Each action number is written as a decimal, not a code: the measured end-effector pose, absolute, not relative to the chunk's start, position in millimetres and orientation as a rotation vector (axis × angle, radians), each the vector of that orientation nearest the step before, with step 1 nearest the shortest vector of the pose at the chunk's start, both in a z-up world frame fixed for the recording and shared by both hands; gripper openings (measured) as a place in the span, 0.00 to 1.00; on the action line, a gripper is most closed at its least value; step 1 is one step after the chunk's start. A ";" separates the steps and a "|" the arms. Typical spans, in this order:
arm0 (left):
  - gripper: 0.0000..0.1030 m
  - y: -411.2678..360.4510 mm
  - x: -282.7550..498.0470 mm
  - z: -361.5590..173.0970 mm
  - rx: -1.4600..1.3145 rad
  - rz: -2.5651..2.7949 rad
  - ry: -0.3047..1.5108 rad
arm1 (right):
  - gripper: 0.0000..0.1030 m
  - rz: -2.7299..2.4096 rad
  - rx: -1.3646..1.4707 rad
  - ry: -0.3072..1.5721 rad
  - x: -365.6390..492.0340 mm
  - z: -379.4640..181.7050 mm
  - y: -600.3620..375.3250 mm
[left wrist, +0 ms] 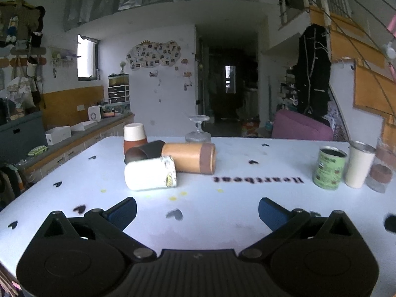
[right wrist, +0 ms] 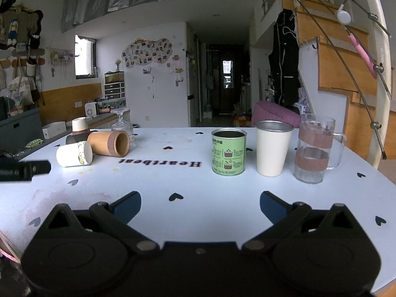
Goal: Flip cup upright
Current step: 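Reach the left tool down and grasp the lying white printed cup, then lift the white cup with the left tool and carry it toward the right tool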
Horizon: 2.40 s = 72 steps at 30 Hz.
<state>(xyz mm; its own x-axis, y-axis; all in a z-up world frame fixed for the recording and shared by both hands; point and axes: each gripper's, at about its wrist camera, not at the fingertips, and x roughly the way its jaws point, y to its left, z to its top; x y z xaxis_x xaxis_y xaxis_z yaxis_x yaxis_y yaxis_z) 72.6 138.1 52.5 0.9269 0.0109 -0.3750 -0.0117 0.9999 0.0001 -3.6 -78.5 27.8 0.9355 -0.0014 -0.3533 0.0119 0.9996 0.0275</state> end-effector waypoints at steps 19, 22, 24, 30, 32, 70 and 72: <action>0.94 192.2 213.4 62.7 -0.467 0.243 0.472 | 1.00 -0.014 0.047 0.396 1.6 12.1 -79.3; 0.87 203.8 235.5 50.5 -0.611 0.324 0.490 | 1.00 -0.025 0.052 0.408 2.5 9.5 -83.9; 0.85 209.4 245.8 42.8 -0.683 0.378 0.488 | 1.00 -0.035 0.055 0.417 4.6 7.8 -89.2; 0.85 221.5 261.3 20.1 -0.864 0.534 0.458 | 1.00 -0.057 0.061 0.442 9.4 1.4 -98.2; 0.85 225.5 264.7 15.3 -0.910 0.554 0.468 | 1.00 -0.063 0.064 0.452 12.4 -0.6 -100.5; 0.67 81.0 99.5 21.4 -0.420 -0.378 0.876 | 1.00 -0.047 0.169 0.416 14.5 15.9 -119.0; 0.67 71.2 92.1 21.9 -0.374 -0.424 0.880 | 1.00 -0.017 0.206 0.435 24.2 21.2 -124.7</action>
